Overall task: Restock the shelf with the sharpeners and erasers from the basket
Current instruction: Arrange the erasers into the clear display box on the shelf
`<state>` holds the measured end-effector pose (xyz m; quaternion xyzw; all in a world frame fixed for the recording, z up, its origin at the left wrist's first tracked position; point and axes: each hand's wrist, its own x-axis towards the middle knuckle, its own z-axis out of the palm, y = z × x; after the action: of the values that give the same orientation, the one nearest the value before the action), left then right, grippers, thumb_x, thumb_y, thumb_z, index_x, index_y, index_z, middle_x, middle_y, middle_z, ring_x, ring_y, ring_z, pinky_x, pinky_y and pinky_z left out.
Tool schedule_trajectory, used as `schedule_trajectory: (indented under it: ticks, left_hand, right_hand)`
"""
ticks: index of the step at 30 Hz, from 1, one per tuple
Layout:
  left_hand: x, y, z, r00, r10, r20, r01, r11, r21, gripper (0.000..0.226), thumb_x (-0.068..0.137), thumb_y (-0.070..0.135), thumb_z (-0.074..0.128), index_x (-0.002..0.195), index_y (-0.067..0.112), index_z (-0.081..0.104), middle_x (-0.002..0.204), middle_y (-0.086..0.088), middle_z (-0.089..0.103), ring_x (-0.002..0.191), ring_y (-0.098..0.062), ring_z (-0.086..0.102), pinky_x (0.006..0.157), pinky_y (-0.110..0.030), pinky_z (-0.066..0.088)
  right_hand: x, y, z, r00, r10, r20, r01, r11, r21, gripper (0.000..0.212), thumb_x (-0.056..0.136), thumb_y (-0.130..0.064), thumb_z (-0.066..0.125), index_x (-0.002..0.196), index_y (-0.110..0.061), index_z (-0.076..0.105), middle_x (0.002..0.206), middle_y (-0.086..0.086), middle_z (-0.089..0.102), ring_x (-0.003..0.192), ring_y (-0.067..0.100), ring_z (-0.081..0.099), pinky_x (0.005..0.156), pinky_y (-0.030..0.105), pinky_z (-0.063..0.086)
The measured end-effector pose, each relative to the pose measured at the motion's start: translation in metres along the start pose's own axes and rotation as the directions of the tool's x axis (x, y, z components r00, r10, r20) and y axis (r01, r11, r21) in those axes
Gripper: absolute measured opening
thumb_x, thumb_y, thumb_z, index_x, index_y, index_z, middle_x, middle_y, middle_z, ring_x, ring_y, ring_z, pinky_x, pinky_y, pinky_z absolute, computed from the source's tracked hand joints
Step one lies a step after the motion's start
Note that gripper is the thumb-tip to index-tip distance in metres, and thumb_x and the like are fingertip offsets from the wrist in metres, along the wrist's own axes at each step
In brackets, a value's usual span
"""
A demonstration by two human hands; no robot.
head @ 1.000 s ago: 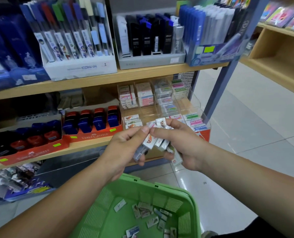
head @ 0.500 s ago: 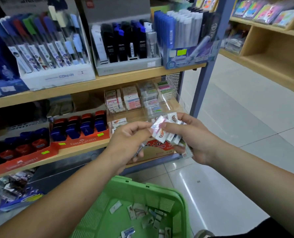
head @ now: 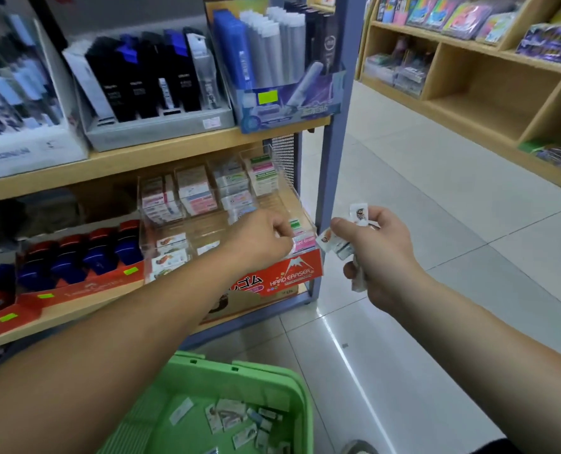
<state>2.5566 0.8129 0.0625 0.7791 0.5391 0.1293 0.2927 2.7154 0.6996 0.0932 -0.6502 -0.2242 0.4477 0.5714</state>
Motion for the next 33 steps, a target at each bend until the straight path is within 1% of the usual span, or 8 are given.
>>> schedule_trajectory:
  ticks: [7, 10, 12, 16, 18, 21, 26, 33]
  left_hand:
    - [-0.003, 0.014, -0.009, 0.992, 0.034, 0.118, -0.061, 0.970, 0.235, 0.021, 0.093, 0.051, 0.067, 0.103, 0.036, 0.077, 0.093, 0.016, 0.073, 0.077, -0.008, 0.070, 0.071, -0.036, 0.064]
    - [-0.006, 0.017, -0.018, 0.986, 0.009, 0.166, -0.017, 0.999, 0.048, 0.032, 0.099, 0.058, 0.057, 0.093, 0.033, 0.076, 0.073, 0.014, 0.069, 0.066, -0.009, 0.066, 0.059, -0.030, 0.056]
    - [-0.008, 0.019, -0.027, 0.982, -0.047, 0.182, 0.087, 0.971, -0.222, 0.034, 0.105, 0.053, 0.048, 0.101, 0.030, 0.073, 0.090, 0.004, 0.069, 0.074, -0.016, 0.064, 0.064, -0.031, 0.053]
    - [-0.011, 0.014, -0.041, 0.924, -0.075, 0.374, 0.343, 0.591, -0.730, 0.040, 0.109, 0.031, 0.037, 0.126, 0.010, 0.066, 0.119, -0.016, 0.061, 0.096, -0.029, 0.063, 0.074, -0.038, 0.054]
    - [-0.012, 0.009, -0.041, 0.913, -0.046, 0.405, 0.368, 0.520, -0.770, 0.033, 0.108, 0.018, 0.041, 0.130, 0.009, 0.064, 0.117, -0.014, 0.066, 0.100, -0.030, 0.065, 0.075, -0.039, 0.057]
    - [-0.016, 0.004, -0.037, 0.919, -0.001, 0.394, 0.325, 0.566, -0.758, 0.035, 0.105, 0.001, 0.050, 0.136, 0.012, 0.060, 0.123, -0.009, 0.071, 0.108, -0.027, 0.070, 0.085, -0.040, 0.061]
    - [-0.019, -0.005, -0.033, 0.930, 0.050, 0.364, 0.285, 0.527, -0.801, 0.036, 0.100, -0.003, 0.058, 0.134, 0.007, 0.061, 0.125, -0.015, 0.072, 0.113, -0.028, 0.072, 0.095, -0.040, 0.060]
    - [-0.028, -0.007, -0.030, 0.959, 0.020, 0.284, 0.241, 0.473, -0.847, 0.034, 0.097, -0.005, 0.060, 0.127, 0.008, 0.068, 0.122, -0.015, 0.073, 0.110, -0.028, 0.073, 0.087, -0.036, 0.063]
  right_hand:
    - [0.000, -0.001, 0.012, 0.999, 0.018, 0.048, -0.021, 0.999, 0.046, 0.033, 0.096, -0.013, 0.074, 0.124, -0.011, 0.057, 0.092, 0.012, 0.074, 0.038, 0.011, 0.062, 0.034, 0.019, 0.039]
    - [0.003, -0.003, 0.015, 0.998, 0.032, 0.059, -0.036, 0.997, 0.074, 0.033, 0.096, -0.011, 0.074, 0.124, -0.010, 0.057, 0.096, 0.013, 0.075, 0.045, 0.012, 0.067, 0.035, 0.020, 0.043]
    - [0.004, -0.002, 0.015, 0.995, 0.055, 0.088, -0.063, 0.994, 0.087, 0.031, 0.096, -0.011, 0.074, 0.122, -0.011, 0.057, 0.099, 0.015, 0.077, 0.051, 0.015, 0.072, 0.036, 0.021, 0.044]
    - [0.007, 0.003, 0.018, 0.982, 0.082, 0.172, -0.093, 0.994, 0.053, 0.030, 0.094, -0.013, 0.076, 0.119, -0.012, 0.059, 0.095, 0.013, 0.080, 0.067, 0.025, 0.078, 0.038, 0.023, 0.045]
    - [0.007, 0.006, 0.020, 0.977, 0.089, 0.196, -0.097, 0.995, 0.029, 0.031, 0.094, -0.014, 0.077, 0.119, -0.012, 0.059, 0.093, 0.011, 0.080, 0.070, 0.026, 0.079, 0.039, 0.023, 0.045]
    - [0.006, 0.008, 0.023, 0.970, 0.104, 0.221, -0.111, 0.994, 0.020, 0.033, 0.093, -0.015, 0.078, 0.120, -0.011, 0.059, 0.093, 0.011, 0.081, 0.073, 0.026, 0.079, 0.040, 0.024, 0.047]
    - [0.006, 0.009, 0.027, 0.962, 0.089, 0.258, -0.097, 0.995, 0.017, 0.031, 0.093, -0.013, 0.077, 0.119, -0.012, 0.061, 0.095, 0.013, 0.080, 0.072, 0.026, 0.077, 0.038, 0.023, 0.041]
    - [0.006, 0.009, 0.030, 0.958, 0.101, 0.270, -0.107, 0.994, 0.008, 0.031, 0.093, -0.016, 0.079, 0.118, -0.015, 0.060, 0.095, 0.012, 0.080, 0.078, 0.029, 0.079, 0.040, 0.024, 0.041]
